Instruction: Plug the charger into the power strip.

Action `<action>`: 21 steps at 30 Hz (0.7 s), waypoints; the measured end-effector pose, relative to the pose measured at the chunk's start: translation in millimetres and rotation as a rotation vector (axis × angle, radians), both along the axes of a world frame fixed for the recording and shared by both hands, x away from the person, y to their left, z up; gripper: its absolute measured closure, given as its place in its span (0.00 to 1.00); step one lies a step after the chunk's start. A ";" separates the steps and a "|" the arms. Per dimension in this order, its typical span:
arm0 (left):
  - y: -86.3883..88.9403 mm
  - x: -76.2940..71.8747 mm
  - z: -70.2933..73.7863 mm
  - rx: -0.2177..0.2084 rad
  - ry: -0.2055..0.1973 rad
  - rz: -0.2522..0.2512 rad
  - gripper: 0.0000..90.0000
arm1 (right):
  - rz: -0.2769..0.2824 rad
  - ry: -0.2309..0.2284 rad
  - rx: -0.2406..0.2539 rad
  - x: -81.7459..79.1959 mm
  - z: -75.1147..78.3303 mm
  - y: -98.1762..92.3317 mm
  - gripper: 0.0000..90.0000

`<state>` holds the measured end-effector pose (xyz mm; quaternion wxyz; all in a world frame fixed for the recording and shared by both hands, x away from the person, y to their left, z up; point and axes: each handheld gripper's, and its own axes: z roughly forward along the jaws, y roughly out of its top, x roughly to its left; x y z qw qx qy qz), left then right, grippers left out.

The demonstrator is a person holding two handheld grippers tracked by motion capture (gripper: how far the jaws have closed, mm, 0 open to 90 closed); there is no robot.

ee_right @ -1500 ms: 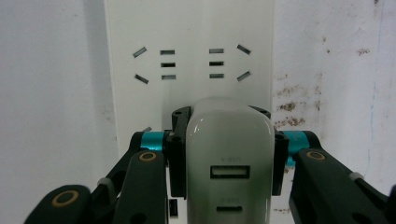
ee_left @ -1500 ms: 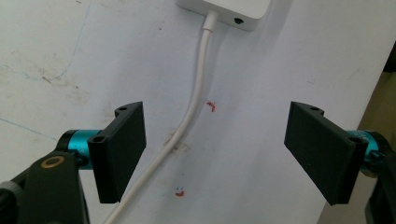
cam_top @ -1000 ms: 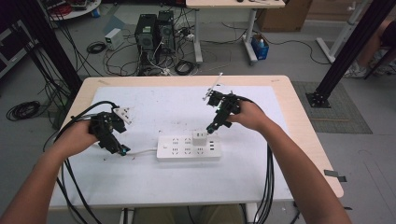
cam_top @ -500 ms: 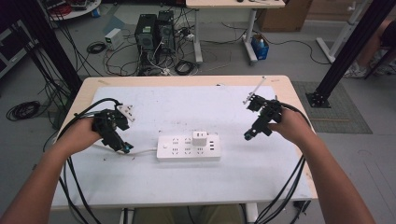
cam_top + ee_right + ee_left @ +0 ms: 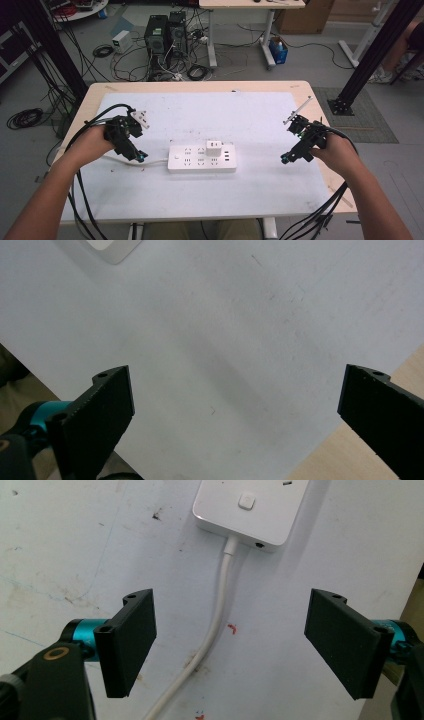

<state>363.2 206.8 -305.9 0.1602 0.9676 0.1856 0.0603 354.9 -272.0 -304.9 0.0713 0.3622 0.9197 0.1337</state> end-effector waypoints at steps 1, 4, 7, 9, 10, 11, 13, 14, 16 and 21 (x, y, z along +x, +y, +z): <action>-0.1 -0.1 0.0 0.000 0.000 -0.001 0.23 | 0.001 -0.003 0.000 -0.4 -0.1 -0.1 0.01; -1.1 -0.4 -0.6 0.010 -0.004 -0.005 0.23 | 0.008 -0.007 0.002 -0.3 -0.7 1.6 0.01; -1.6 -1.6 -0.8 0.011 -0.012 0.002 0.23 | 0.015 -0.005 -0.006 1.2 -2.1 5.3 0.01; -1.6 -1.6 -0.1 0.014 -0.019 0.007 0.23 | 0.019 -0.002 -0.017 2.7 -3.2 7.0 0.01; -1.2 -1.2 0.4 0.012 -0.019 0.004 0.23 | 0.025 -0.004 -0.018 3.4 -3.9 7.5 0.01; -1.1 -1.5 0.4 0.008 -0.019 0.012 0.23 | 0.025 -0.003 -0.021 3.8 -4.2 8.2 0.01; -0.7 -0.3 0.1 0.015 -0.017 0.010 0.23 | 0.024 0.000 -0.020 4.0 -4.7 9.5 0.01; -1.0 -0.1 -0.3 0.018 -0.017 0.012 0.23 | 0.028 0.001 -0.021 4.4 -4.9 9.4 0.01; -1.7 0.1 -1.1 0.024 -0.016 0.009 0.23 | 0.033 -0.002 -0.023 5.0 -5.5 9.0 0.01; -2.9 1.3 -3.1 0.025 -0.011 0.008 0.23 | 0.028 0.004 -0.022 5.4 -7.9 9.6 0.01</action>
